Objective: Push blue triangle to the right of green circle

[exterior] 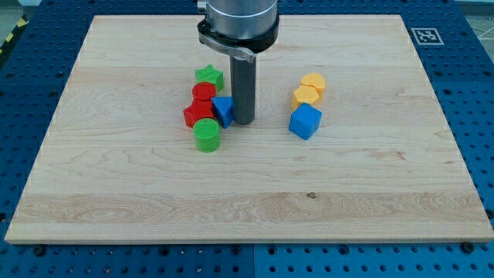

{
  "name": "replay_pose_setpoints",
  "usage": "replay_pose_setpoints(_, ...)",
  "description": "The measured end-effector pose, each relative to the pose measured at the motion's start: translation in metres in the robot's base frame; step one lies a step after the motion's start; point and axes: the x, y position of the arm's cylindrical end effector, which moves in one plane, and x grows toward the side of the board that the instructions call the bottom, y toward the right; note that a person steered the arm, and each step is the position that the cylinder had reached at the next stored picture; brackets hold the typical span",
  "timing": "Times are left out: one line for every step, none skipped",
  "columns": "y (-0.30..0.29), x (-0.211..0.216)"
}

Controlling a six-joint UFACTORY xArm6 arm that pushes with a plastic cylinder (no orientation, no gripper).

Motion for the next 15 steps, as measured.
replay_pose_setpoints(0.005, 0.008)
replay_pose_setpoints(0.013, -0.015)
replay_pose_setpoints(0.006, -0.062)
replay_pose_setpoints(-0.011, -0.079)
replay_pose_setpoints(-0.028, -0.064)
replay_pose_setpoints(-0.033, -0.042)
replay_pose_setpoints(-0.032, -0.020)
replay_pose_setpoints(-0.030, -0.005)
replay_pose_setpoints(-0.026, -0.004)
replay_pose_setpoints(-0.008, -0.001)
replay_pose_setpoints(0.015, 0.024)
replay_pose_setpoints(0.029, 0.033)
replay_pose_setpoints(0.029, 0.022)
replay_pose_setpoints(0.029, 0.005)
replay_pose_setpoints(0.023, 0.005)
